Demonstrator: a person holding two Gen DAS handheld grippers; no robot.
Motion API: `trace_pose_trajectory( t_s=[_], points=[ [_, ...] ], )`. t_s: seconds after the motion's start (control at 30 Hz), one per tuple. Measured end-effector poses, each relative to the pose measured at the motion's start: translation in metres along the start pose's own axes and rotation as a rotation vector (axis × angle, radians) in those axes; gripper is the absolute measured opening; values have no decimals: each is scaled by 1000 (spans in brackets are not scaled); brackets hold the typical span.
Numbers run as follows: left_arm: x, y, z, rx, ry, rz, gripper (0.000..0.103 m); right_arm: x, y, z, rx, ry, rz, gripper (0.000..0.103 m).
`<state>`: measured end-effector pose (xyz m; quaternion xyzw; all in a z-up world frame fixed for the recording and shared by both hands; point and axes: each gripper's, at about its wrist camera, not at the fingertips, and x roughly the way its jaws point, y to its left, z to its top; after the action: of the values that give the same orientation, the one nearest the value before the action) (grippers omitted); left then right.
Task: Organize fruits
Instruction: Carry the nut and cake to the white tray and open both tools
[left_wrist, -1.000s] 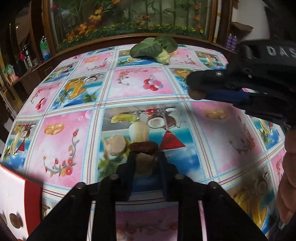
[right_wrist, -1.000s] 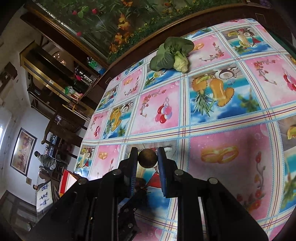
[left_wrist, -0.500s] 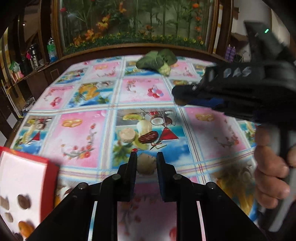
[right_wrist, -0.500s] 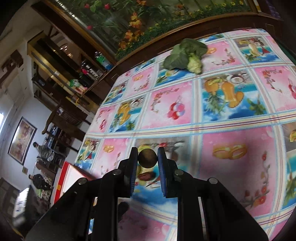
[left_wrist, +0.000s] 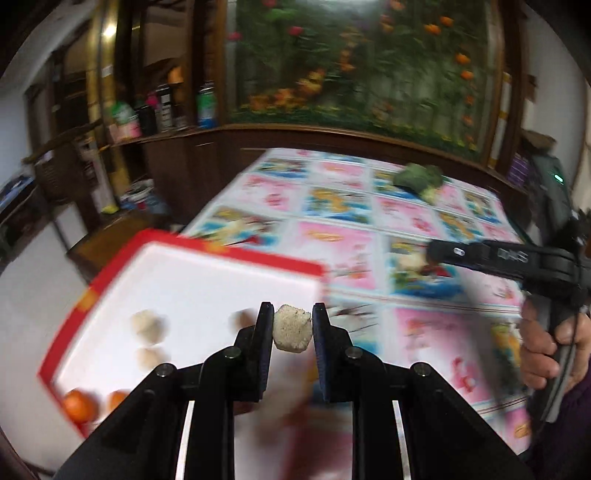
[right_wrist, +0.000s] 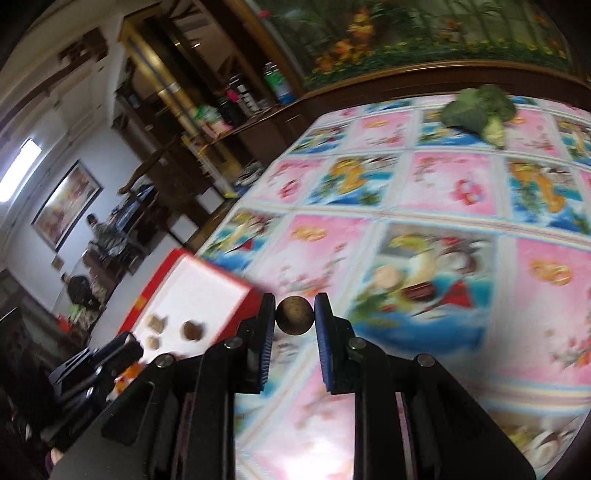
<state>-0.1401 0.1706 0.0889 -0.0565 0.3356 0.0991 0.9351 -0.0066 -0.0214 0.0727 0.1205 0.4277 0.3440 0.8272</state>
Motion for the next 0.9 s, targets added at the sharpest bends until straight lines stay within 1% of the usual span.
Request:
trace_pose_trajectory(
  t_s=[0.1, 0.17, 0.23, 0.33, 0.4, 0.47, 0.53, 0.63, 0.73, 0.9],
  points=[
    [-6, 30, -5, -57, -7, 36, 20, 14, 33, -10, -24, 14, 60, 24],
    [-8, 48, -6, -92, -14, 54, 20, 29, 59, -18, -30, 35, 115, 24],
    [-9, 60, -8, -106, -25, 78, 20, 48, 86, -26, -50, 61, 153, 24],
    [-8, 75, -10, -125, -24, 88, 20, 77, 122, -38, -92, 108, 179, 24],
    [-6, 86, -13, -138, -20, 102, 20, 92, 138, -43, -113, 133, 186, 24],
    [-8, 97, -16, -155, -18, 118, 20, 104, 150, -49, -133, 157, 186, 24],
    [-6, 109, -19, -167, -14, 148, 20, 113, 161, -57, -184, 175, 167, 24],
    [3, 120, -22, -186, 3, 170, 20, 118, 164, -65, -242, 180, 137, 24],
    [9, 124, -26, -199, 14, 163, 20, 119, 165, -71, -286, 181, 112, 24],
    [16, 122, -29, -179, 34, 163, 20, 117, 172, -78, -356, 163, 88, 24]
  ],
)
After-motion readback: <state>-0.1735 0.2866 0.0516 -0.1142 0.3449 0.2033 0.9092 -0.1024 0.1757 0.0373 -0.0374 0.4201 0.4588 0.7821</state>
